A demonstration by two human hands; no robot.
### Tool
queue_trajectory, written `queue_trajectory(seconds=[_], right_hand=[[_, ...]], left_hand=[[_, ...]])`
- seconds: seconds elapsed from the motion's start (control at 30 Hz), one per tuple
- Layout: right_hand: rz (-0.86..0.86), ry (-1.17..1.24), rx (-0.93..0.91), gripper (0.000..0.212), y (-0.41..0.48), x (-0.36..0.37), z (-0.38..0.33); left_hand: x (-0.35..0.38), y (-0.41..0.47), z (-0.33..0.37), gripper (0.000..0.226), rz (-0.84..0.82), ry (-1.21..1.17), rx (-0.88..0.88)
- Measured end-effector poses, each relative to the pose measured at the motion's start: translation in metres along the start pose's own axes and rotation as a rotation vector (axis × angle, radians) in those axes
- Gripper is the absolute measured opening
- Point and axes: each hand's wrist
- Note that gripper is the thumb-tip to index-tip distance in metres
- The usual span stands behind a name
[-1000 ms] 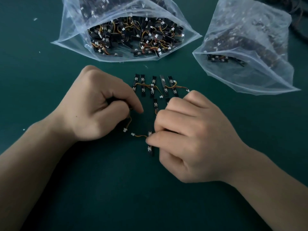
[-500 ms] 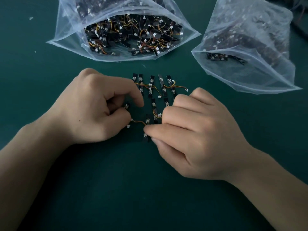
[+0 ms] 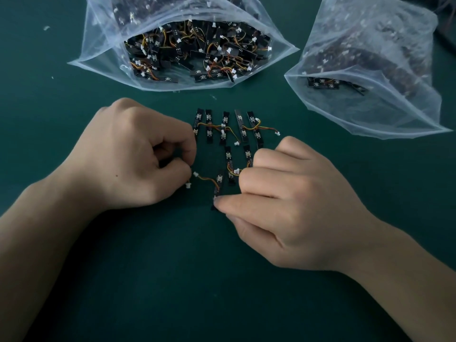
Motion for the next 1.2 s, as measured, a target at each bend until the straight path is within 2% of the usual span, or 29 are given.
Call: queue_trajectory(seconds=[0.23,0.4,0.73,1.2], right_hand=[[0.017,-0.040,0.038,0.017,0.002,-0.002,0.001],[0.117,-0.025,0.022,0.015,0.000,-0.005,-0.005],[-0.077,0.006,-0.006,0.024,0.000,-0.005,-0.006],[-0.103,-0.046,0.117,0.032,0.004,-0.005,-0.011]], left_hand=[[0.001,0.001,0.001,0.016,0.002,-0.053,-0.030],[-0.002,0.001,0.000,0.018,0.048,-0.115,-0.037],[-0.006,0.000,-0.001,0.021,-0.103,-0.062,-0.032],[-0.005,0.000,-0.002,0.022,-0.010,-0.115,0.011]])
Point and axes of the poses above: each hand's wrist, its own y-axis towards the middle knuckle, its own x-axis out of the palm, z = x × y, and after that the axes turned 8 degrees about -z, right-handed
